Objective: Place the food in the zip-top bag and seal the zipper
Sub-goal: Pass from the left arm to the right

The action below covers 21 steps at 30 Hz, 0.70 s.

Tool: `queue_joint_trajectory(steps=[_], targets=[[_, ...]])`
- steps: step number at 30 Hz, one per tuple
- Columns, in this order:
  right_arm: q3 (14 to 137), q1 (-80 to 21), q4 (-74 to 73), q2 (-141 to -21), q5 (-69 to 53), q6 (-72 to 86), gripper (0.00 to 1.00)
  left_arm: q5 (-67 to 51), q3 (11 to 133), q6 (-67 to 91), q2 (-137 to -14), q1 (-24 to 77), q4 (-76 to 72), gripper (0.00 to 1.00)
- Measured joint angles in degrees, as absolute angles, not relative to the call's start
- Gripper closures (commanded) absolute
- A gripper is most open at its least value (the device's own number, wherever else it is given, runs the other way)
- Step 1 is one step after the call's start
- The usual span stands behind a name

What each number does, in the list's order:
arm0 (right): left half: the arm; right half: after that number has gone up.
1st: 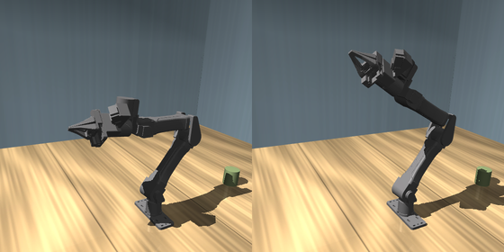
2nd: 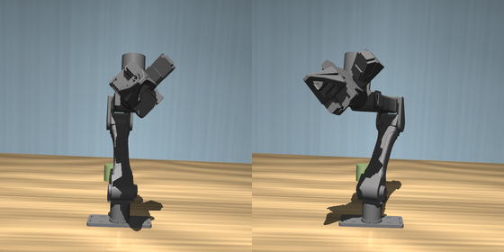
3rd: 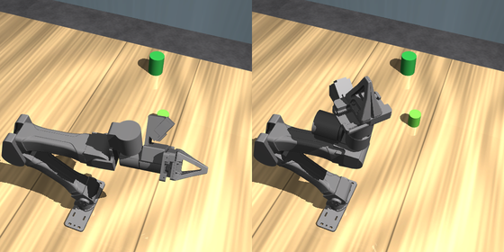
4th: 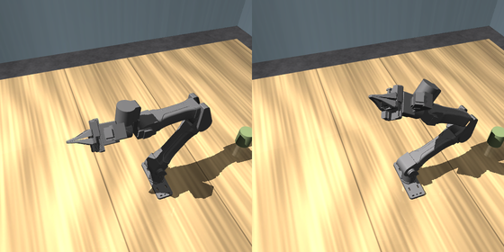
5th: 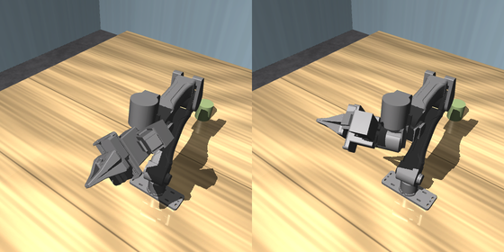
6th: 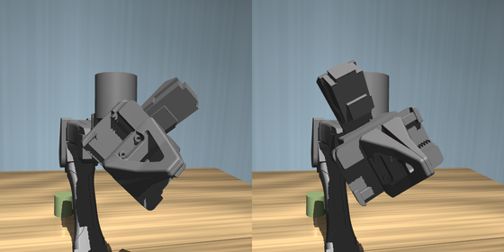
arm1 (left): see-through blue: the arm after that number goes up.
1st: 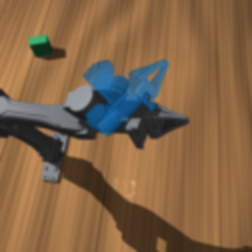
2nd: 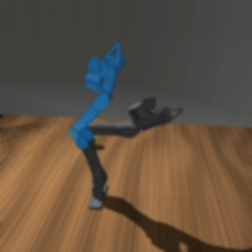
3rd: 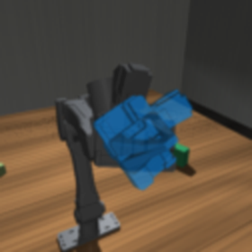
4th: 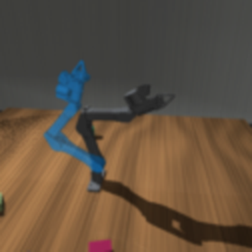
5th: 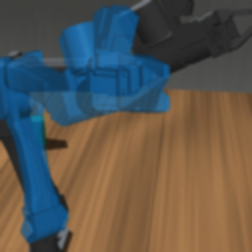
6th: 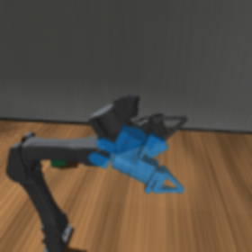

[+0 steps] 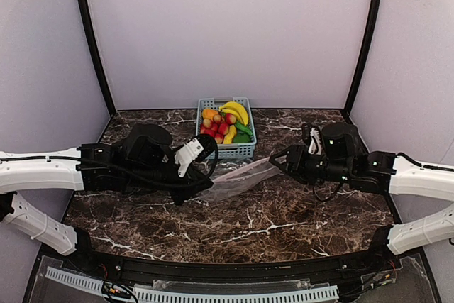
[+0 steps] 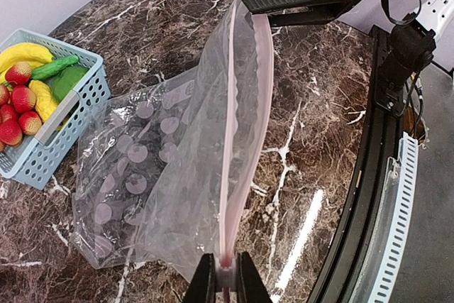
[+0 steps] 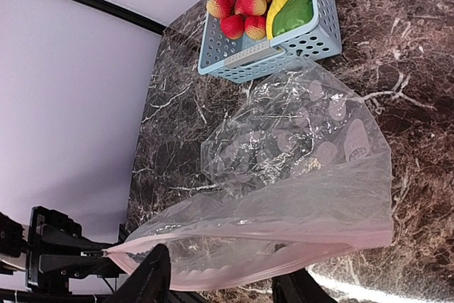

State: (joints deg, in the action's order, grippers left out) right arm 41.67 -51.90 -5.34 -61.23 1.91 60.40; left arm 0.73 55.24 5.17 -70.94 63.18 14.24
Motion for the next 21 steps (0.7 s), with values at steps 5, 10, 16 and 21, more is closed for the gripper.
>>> queue_joint_trajectory(steps=[5,10,16,21], targets=[[41.69,-52.03,-5.06,-62.81,1.52,60.16,0.71,-0.47,54.74,5.26,-70.91,63.18,13.89,0.99],[42.46,-52.21,-4.78,-64.03,1.08,59.77,0.9,-1.23,54.24,5.74,-70.91,63.18,13.34,0.93],[43.64,-52.73,-4.34,-64.55,1.04,58.35,1.0,-2.63,53.43,7.4,-70.89,63.18,12.16,0.37],[45.91,-54.17,-4.29,-64.77,1.19,55.24,1.0,-3.44,53.8,9.72,-70.32,63.18,11.77,0.19]])
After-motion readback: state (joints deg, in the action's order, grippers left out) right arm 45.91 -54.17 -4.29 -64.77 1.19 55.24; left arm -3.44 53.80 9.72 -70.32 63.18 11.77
